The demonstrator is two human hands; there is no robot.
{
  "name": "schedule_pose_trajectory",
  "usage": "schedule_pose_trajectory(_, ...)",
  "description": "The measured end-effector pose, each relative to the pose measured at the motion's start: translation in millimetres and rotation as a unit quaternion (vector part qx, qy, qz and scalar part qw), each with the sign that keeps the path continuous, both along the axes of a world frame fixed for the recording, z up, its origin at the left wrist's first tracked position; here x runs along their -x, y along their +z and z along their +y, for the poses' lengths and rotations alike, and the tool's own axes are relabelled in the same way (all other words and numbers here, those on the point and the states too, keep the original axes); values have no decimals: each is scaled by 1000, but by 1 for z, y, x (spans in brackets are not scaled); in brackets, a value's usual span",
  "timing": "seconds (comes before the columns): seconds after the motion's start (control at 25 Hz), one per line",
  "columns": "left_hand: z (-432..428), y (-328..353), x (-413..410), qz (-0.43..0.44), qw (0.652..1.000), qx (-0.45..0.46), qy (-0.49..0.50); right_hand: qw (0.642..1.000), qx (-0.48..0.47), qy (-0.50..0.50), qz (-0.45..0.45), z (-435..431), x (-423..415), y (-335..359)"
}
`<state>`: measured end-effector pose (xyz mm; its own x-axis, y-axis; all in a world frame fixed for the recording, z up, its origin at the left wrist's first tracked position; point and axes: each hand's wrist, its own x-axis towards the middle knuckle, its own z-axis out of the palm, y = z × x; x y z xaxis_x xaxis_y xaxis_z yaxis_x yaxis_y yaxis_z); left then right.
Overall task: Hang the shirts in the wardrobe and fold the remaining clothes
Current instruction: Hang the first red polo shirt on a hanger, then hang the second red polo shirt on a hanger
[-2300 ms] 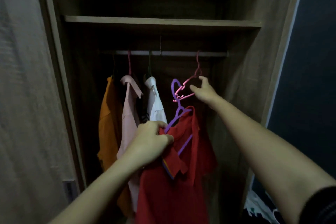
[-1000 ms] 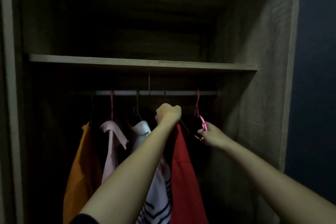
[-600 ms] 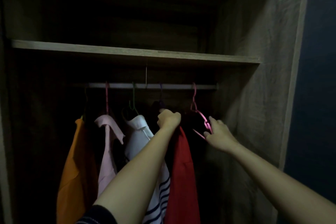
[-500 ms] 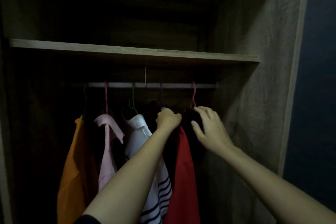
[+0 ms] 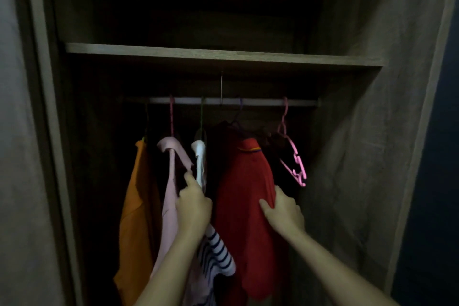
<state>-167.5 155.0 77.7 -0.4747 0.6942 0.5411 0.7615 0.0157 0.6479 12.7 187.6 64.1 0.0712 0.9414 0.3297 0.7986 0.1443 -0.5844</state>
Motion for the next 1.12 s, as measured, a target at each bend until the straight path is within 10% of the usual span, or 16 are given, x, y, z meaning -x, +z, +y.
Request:
schedule_pose_trajectory(0.44,-91,-90,-41,10,989,150,-18,996,47,60,-40,-72,-41,-68)
schedule_pose_trajectory(0.72,-179,-80,-64,-46,996,70,-4,975,-167,148,-20,-138,-43,-71)
schedule_pose_trajectory(0.92,-257,-152,-43,-59,966,238,84,948,-28,313,-42,-197,15,-128)
schedule_pose_trajectory(1.12,-342,-173,37,-56,961,218,160,900,41,427,-74,-247,102,-157)
